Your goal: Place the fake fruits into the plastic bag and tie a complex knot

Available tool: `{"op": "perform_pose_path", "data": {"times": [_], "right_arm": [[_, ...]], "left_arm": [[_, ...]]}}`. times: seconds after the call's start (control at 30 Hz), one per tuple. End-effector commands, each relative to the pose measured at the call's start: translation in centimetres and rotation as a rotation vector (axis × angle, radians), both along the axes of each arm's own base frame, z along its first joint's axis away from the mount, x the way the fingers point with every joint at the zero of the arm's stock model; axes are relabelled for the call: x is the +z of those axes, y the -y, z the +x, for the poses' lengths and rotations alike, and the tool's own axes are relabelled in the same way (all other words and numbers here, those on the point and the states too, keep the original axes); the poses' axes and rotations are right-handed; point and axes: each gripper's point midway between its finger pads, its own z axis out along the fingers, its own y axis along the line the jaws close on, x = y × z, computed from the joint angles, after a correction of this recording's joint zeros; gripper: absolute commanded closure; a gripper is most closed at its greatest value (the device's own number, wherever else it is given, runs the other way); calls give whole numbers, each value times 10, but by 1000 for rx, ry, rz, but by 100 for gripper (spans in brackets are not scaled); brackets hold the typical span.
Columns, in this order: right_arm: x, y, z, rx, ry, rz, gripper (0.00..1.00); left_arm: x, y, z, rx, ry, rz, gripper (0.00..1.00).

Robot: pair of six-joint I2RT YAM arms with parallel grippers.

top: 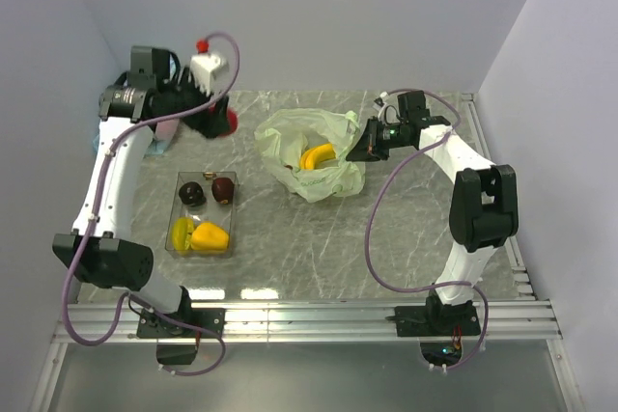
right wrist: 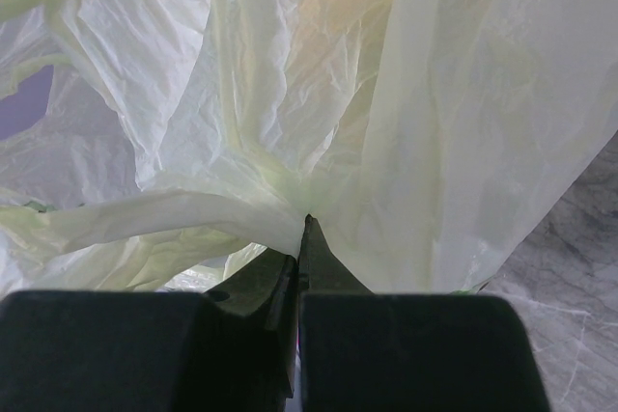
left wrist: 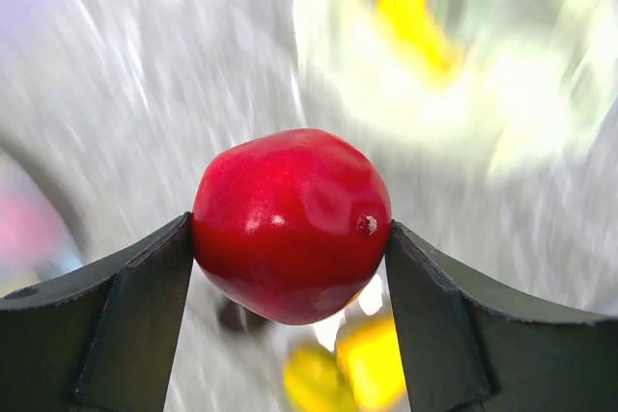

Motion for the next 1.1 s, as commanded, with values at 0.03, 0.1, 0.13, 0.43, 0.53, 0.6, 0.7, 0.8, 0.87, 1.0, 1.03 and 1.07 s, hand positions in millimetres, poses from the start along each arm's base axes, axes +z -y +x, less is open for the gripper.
{"op": "perform_pose_path", "data": {"times": [0.03, 0.1, 0.13, 0.43, 0.53, 0.6, 0.7, 0.8, 0.87, 1.0, 1.03, 1.07], "right_arm": [[20, -5, 10, 15, 72, 8, 100], [22, -7, 10, 18, 81, 4, 100], [23, -7, 11, 17, 88, 6, 100], [36, -9, 26, -22, 135, 29, 100], [39, -9, 28, -26, 132, 44, 100], [41, -10, 29, -26, 131, 52, 100], [40, -11, 28, -24, 125, 54, 100], [37, -10, 28, -18, 122, 43, 100], [33, -9, 26, -14, 112, 38, 100], [30, -7, 23, -9, 102, 29, 100], [30, -7, 22, -8, 102, 28, 100], [28, -5, 22, -7, 102, 23, 100]], "left_arm": [[85, 67, 41, -9, 208, -222, 61], [103, 97, 53, -42, 266, -276, 60], [105, 109, 55, -65, 273, -296, 60], [-2, 226, 48, -190, 77, -276, 59], [-37, 241, 55, -167, 47, -230, 55], [-51, 246, 62, -141, 46, -204, 40], [-43, 250, 77, -116, 62, -200, 16], [-21, 248, 84, -115, 91, -186, 1], [3, 245, 83, -118, 130, -188, 1], [36, 219, 62, -140, 115, -216, 1], [46, 211, 57, -147, 113, -242, 1], [63, 202, 36, -199, 98, -301, 1]]}}
